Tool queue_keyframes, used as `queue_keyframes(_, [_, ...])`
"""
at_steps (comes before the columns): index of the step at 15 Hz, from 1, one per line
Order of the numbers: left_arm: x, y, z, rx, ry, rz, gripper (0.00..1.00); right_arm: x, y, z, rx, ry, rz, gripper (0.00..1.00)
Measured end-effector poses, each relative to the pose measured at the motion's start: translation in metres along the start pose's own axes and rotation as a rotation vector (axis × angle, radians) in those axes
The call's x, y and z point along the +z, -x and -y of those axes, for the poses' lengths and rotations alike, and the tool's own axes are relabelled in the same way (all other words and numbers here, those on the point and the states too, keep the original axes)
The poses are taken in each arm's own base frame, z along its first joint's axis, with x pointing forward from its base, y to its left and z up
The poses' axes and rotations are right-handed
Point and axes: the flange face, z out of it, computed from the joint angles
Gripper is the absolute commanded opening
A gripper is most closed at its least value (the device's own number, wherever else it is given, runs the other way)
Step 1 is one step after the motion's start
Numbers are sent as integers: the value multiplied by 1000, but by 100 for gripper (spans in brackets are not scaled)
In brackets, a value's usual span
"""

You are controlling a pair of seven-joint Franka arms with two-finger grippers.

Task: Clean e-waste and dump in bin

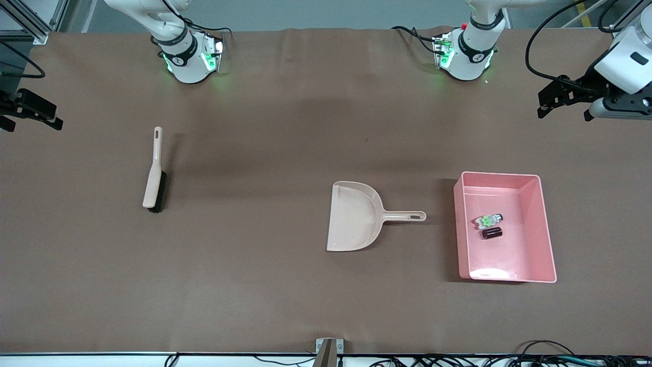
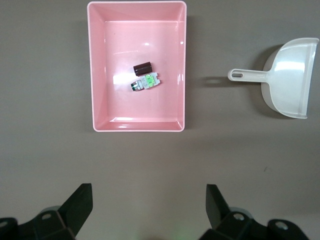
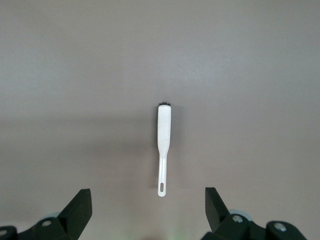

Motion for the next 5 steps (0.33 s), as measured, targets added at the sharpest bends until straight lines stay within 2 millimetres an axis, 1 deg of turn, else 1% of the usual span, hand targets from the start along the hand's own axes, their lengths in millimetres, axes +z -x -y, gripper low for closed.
queue_keyframes(5, [1,1,2,-15,-3,1,100,0,0,1,-1,0,-1,100])
